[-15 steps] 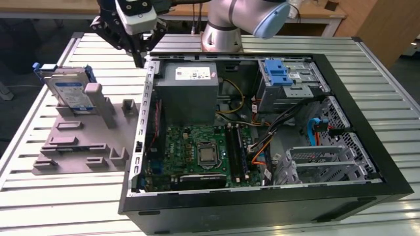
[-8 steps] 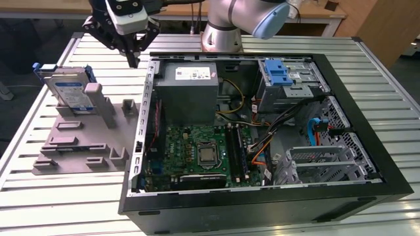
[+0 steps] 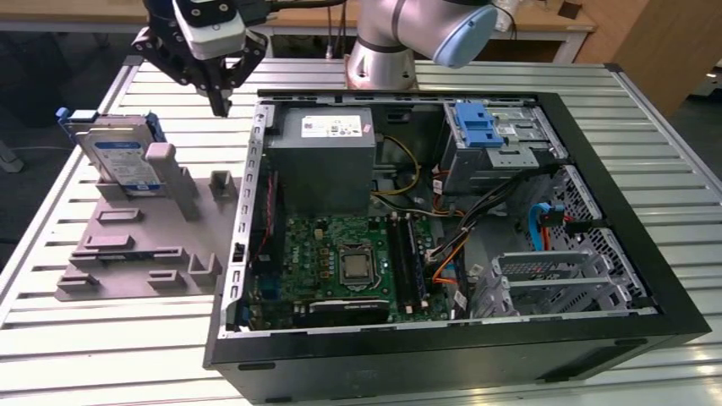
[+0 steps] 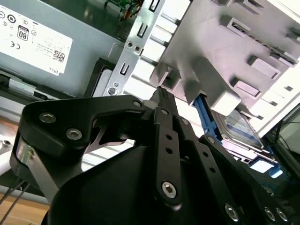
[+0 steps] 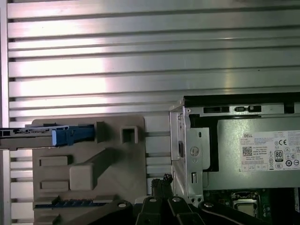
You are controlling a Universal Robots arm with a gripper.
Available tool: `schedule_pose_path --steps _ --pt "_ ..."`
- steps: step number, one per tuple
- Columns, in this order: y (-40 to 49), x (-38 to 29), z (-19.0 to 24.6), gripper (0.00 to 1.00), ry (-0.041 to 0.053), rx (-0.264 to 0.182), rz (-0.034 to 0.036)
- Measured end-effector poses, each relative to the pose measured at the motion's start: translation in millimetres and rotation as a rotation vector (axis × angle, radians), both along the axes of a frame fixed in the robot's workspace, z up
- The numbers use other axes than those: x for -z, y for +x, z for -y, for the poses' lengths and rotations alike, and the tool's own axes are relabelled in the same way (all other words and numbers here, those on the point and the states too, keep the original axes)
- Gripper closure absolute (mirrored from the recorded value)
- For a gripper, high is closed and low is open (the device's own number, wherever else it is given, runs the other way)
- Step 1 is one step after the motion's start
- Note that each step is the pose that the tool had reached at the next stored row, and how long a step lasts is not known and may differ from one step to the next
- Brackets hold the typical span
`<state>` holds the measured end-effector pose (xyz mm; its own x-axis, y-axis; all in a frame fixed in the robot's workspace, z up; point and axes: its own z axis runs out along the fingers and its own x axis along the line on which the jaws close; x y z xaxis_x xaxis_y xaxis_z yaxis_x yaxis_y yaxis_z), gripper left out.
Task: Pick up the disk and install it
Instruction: 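Reach for the disk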
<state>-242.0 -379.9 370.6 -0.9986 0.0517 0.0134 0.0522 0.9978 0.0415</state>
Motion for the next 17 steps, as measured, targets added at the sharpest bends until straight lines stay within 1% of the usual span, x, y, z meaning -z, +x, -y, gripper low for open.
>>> schedule_pose_path --steps 2,4,7,10,12,14,17 --pt "-0.1 0.2 -0.1 0.89 0.0 -0.025 -0.0001" --pt "-1.8 0.3 -0.7 0.89 -0.0001 -0.039 -0.0002" --pt "-7.3 0.9 -4.7 0.89 0.0 -0.04 0.0" --pt "-13.2 1.3 -10.8 0.89 0.0 -0.04 -0.0001" --pt "-16.7 1.7 -13.7 0.89 0.0001 -0.04 0.0001" --pt "-19.2 1.8 -15.4 0.89 -0.0001 -0.04 -0.0003" --pt "-21.5 2.5 -16.1 0.89 0.0001 -0.04 -0.0005"
